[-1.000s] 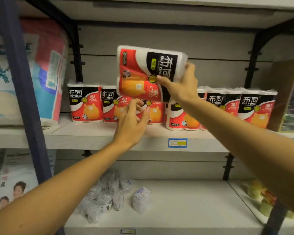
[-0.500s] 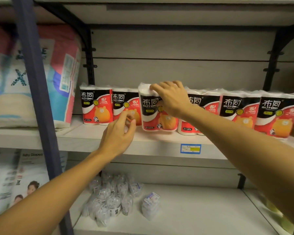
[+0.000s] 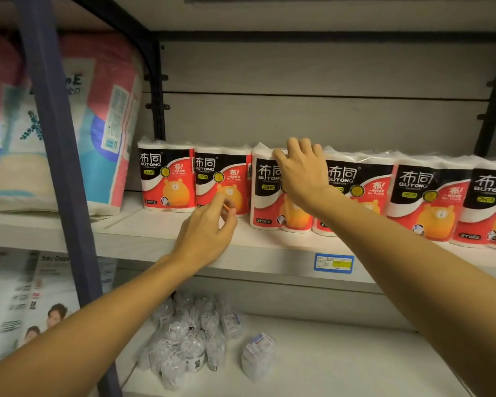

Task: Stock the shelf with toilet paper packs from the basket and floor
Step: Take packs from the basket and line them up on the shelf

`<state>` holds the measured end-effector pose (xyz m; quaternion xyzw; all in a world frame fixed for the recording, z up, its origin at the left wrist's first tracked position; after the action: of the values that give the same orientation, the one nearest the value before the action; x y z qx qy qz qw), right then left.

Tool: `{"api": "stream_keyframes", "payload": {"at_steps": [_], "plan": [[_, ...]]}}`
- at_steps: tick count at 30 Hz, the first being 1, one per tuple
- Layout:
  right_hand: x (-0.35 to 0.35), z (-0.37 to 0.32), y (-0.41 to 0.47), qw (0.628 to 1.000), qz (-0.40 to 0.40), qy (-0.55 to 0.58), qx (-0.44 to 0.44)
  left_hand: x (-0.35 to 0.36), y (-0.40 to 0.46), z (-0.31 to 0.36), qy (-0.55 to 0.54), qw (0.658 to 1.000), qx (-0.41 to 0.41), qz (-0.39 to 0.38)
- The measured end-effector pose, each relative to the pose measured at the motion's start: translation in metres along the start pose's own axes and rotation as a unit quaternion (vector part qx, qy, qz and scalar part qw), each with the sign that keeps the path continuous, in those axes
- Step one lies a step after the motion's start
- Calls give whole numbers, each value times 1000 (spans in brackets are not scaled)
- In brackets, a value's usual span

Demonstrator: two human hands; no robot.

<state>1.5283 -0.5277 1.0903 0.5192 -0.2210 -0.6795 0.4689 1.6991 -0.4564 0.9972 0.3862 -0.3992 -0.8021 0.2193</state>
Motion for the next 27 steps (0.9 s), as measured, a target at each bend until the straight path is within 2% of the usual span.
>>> {"api": "stream_keyframes", "payload": {"at_steps": [5, 10, 18, 20, 22, 24, 27], "plan": [[1, -4, 10, 999, -18, -30, -15, 4, 7, 10, 24, 1000, 17, 9], [11, -2, 6, 1000, -18, -3, 2, 7, 8, 14, 27, 1000, 8, 14], [14, -4, -28, 996, -85, 32, -2, 8, -4, 22, 24, 1000, 10, 1], [7, -6, -48, 997, -32, 43, -53, 11, -4, 25, 17, 1000, 4, 4], [-2, -6, -68, 990, 64, 64, -110, 15, -6, 28, 14, 1000, -4, 8], [-8, 0, -83, 980, 132, 97, -112, 22, -10, 33, 18, 1000, -9, 7], [-12, 10, -97, 972, 142, 172, -72, 33, -16, 43, 23, 1000, -21, 4]]}}
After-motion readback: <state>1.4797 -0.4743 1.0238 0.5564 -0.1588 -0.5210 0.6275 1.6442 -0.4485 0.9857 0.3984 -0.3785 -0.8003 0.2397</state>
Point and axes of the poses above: each hand's wrist, its own y-axis towards the middle knuckle, its own x-axis out of the palm, z = x × y, the point moved 4 cm from there along y, towards the middle knuckle, and after that the axes turned 6 degrees about z, right-handed, at the moved point
